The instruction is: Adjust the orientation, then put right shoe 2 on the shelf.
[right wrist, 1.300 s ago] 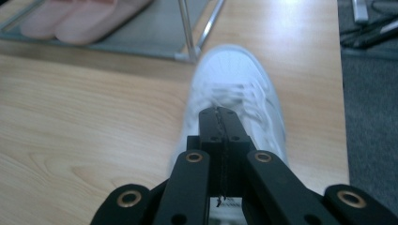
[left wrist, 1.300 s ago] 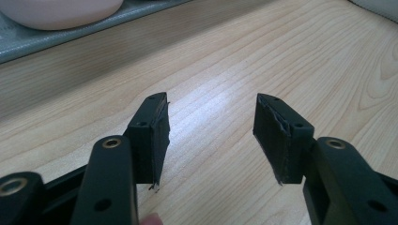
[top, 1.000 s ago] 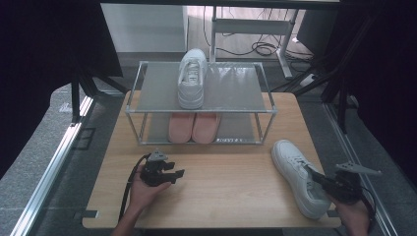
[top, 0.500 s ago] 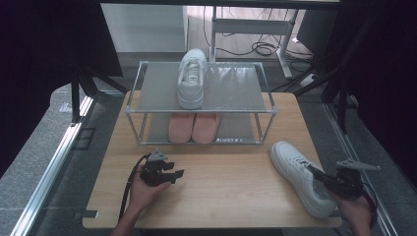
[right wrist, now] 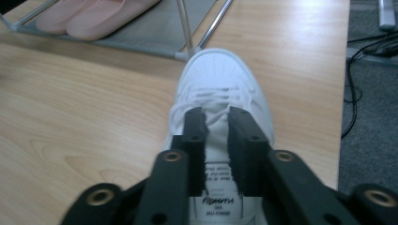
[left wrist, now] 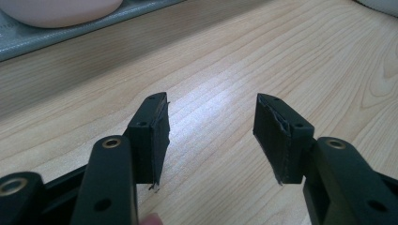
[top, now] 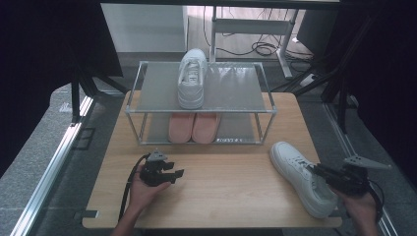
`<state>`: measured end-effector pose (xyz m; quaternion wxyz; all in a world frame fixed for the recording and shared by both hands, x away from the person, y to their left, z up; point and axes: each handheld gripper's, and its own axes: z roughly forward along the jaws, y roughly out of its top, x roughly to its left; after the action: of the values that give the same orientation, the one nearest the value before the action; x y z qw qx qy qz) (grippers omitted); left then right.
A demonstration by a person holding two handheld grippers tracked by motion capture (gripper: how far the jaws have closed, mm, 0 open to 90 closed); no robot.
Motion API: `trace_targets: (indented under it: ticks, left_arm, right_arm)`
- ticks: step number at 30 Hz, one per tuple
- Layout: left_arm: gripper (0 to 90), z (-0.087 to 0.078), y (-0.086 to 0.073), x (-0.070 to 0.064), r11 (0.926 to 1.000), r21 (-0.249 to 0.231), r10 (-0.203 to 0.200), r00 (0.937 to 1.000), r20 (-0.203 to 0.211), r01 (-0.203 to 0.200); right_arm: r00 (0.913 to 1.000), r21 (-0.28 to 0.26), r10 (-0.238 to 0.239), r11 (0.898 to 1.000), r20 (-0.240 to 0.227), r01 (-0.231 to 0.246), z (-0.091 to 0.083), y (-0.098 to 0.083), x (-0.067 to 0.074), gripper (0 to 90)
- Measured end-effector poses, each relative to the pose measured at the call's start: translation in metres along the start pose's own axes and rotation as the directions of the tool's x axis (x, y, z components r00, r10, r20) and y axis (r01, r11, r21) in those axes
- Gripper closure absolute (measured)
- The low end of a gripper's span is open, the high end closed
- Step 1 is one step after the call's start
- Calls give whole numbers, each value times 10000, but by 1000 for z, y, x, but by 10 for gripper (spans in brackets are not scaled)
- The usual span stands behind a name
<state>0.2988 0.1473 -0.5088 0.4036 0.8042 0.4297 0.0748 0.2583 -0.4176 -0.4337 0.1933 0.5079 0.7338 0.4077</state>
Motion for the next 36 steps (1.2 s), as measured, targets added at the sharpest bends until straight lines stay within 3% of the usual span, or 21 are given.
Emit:
trace_targets:
  ticks: [4,11,36]
  left_arm:
    - [464,-2,-1,1,10000,-35,-51,10000,-34,51]
    - [464,0,-1,1,10000,-11,-37,10000,-50,37]
    - [464,1,-1,1,10000,-4,-29,10000,-17,29]
  right_arm:
    - [9997,-173,-142,9997,211,145,0,3,-3,675]
    - [9997,170,-30,9999,236,26,9,2,-19,629]
    - [9999,151,92,9998,120,-93,3,-3,-35,601]
